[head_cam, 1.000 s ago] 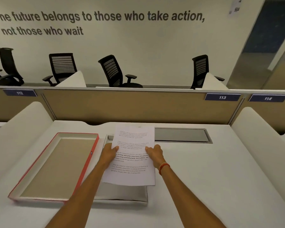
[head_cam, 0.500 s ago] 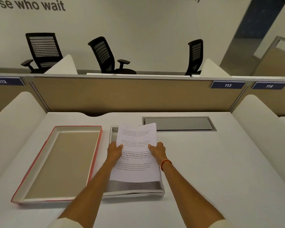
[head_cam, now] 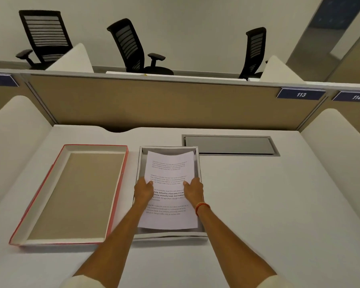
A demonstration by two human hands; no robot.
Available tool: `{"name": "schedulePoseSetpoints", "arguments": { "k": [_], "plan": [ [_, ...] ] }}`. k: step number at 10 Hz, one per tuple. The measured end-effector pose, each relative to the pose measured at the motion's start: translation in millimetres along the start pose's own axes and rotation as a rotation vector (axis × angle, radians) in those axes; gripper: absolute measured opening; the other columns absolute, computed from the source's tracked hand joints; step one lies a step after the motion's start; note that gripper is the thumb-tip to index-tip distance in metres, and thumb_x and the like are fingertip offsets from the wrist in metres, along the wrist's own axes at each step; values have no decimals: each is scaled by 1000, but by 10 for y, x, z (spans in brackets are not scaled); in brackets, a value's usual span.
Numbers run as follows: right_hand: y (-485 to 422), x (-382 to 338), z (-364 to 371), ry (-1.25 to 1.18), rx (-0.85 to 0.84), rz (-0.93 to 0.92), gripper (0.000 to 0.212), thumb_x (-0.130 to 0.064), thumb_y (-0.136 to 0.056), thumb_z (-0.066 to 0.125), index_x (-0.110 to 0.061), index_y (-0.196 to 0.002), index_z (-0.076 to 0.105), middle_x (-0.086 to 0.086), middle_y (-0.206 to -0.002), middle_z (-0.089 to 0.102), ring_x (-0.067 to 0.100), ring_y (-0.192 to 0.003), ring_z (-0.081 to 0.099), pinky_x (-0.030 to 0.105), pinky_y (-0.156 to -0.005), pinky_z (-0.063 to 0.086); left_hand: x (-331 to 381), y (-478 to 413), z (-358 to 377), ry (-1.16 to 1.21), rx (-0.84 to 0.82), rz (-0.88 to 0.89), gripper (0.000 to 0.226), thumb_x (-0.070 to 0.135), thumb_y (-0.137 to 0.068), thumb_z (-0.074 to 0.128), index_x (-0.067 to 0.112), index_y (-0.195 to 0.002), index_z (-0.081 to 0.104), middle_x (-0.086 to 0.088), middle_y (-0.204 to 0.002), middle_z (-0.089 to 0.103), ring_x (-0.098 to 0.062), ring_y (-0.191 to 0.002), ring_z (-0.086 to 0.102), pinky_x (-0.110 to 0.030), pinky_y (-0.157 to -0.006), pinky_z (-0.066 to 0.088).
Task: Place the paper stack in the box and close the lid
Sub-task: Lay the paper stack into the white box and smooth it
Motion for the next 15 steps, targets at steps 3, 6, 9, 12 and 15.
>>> {"name": "schedulePoseSetpoints", "arguments": {
  "k": [3, 6, 9, 12, 15],
  "plan": [
    [-50, 5, 42, 95, 29, -35, 32, -16, -98, 54, 1, -125, 51, 19, -125, 62, 33, -113, 63, 37, -92, 54, -70, -14, 33, -41, 24, -2, 29, 17, -100, 47, 4, -125, 52, -17, -128, 62, -35, -112, 63, -41, -89, 54],
    [-137, -24, 37, 136, 11, -54, 36, -14, -99, 53, 1, -130, 46, 19, -128, 60, 34, -115, 62, 41, -98, 54, -55, -69, 81, -34, 25, -1, 28, 17, -100, 47, 4, -124, 51, -16, -129, 61, -35, -113, 63, -38, -86, 53],
    [-221, -73, 80, 114, -44, -62, 45, -14, -100, 52, 2, -140, 38, 18, -140, 52, 33, -126, 56, 40, -105, 50, -39, -137, 56, 0, 36, 10, 29, 16, -99, 49, 5, -125, 52, -16, -130, 61, -35, -113, 63, -40, -87, 53],
    [-265, -22, 82, 221, -22, -49, 41, -11, -98, 52, 5, -134, 42, 22, -134, 54, 35, -122, 57, 41, -104, 49, -45, -141, 108, -60, 37, -32, 27, 12, -99, 47, 0, -123, 51, -19, -128, 61, -36, -113, 63, -42, -90, 54],
    [-207, -85, 42, 344, 67, -58, 40, -19, -99, 50, 2, -133, 47, 16, -133, 56, 30, -121, 58, 33, -103, 50, 5, -146, 109, -173, 52, -26, 29, 11, -98, 50, -9, -119, 53, -23, -120, 64, -36, -104, 66, -39, -86, 56]
  ]
}}
Point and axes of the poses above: each hand's wrist, its own y-axis away from the middle knuckle, its own z-axis out of the palm, x = y × z, the point moved 9 cm from there along -y, towards the middle knuckle
